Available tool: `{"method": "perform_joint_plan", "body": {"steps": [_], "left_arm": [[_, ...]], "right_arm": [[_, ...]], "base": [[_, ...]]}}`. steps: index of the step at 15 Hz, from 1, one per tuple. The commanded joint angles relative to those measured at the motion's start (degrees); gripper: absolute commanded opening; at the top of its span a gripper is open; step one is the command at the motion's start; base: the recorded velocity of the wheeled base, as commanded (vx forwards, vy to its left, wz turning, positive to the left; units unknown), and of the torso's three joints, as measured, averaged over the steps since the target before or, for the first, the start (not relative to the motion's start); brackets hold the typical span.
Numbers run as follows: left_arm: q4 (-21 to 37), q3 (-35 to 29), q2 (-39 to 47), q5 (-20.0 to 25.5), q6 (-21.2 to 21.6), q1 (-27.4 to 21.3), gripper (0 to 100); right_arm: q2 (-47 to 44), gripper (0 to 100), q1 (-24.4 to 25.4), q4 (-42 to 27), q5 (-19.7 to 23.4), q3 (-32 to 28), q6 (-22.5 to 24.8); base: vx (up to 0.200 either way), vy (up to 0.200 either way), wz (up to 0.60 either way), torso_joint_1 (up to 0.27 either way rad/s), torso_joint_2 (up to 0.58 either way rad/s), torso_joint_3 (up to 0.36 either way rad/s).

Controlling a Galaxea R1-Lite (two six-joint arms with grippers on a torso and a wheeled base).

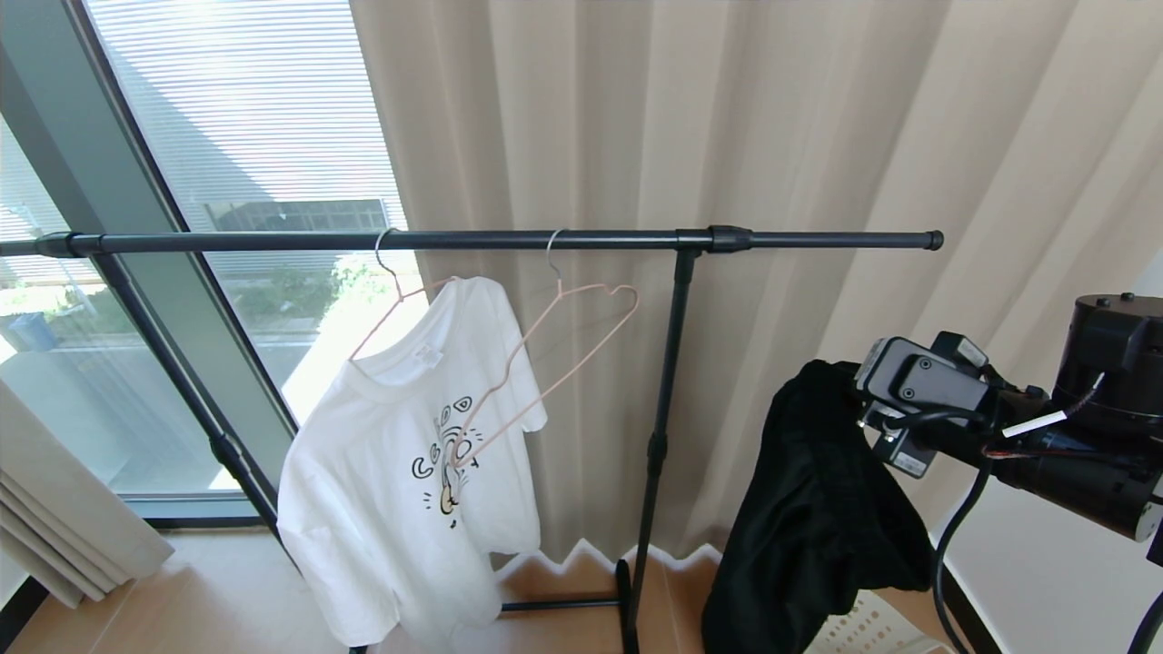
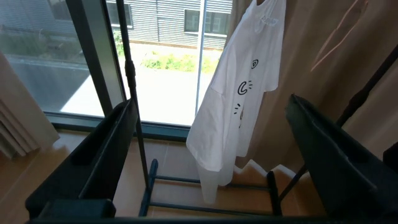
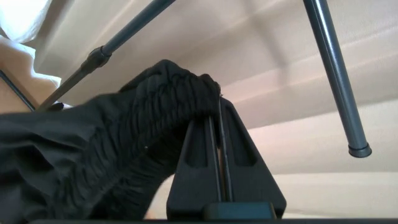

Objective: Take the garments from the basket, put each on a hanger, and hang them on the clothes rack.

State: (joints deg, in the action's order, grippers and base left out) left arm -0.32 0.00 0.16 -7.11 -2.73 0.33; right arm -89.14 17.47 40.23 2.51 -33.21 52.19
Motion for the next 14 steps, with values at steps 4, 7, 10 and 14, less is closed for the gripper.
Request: {"method": "perform_joint_plan", "body": {"steps": [4,7,10,14], "left_arm": [[0.0,0.0,0.0,0.0,0.0,0.0,100],[0.0,0.0,0.0,0.1,0.0,0.0,100],[0.1,0.0,0.0,0.3,0.0,0.0,100],[0.1,0.0,0.0,0.3,0.0,0.0,100]], "right_arm": [[0.1,0,0.0,0.0,0.0,0.0,0.0],[0.3,0,0.0,0.0,0.0,0.0,0.0],[0.5,0,0.0,0.1,0.0,0.2,0.0],[0.5,0,0.0,0.1,0.0,0.3,0.0]], "base": [[0.000,0.000,0.00,0.000,0.00,0.000],[0.000,0.000,0.00,0.000,0.00,0.000],[0.000,0.000,0.00,0.000,0.00,0.000],[0.000,0.000,0.00,0.002,0.00,0.040]]}}
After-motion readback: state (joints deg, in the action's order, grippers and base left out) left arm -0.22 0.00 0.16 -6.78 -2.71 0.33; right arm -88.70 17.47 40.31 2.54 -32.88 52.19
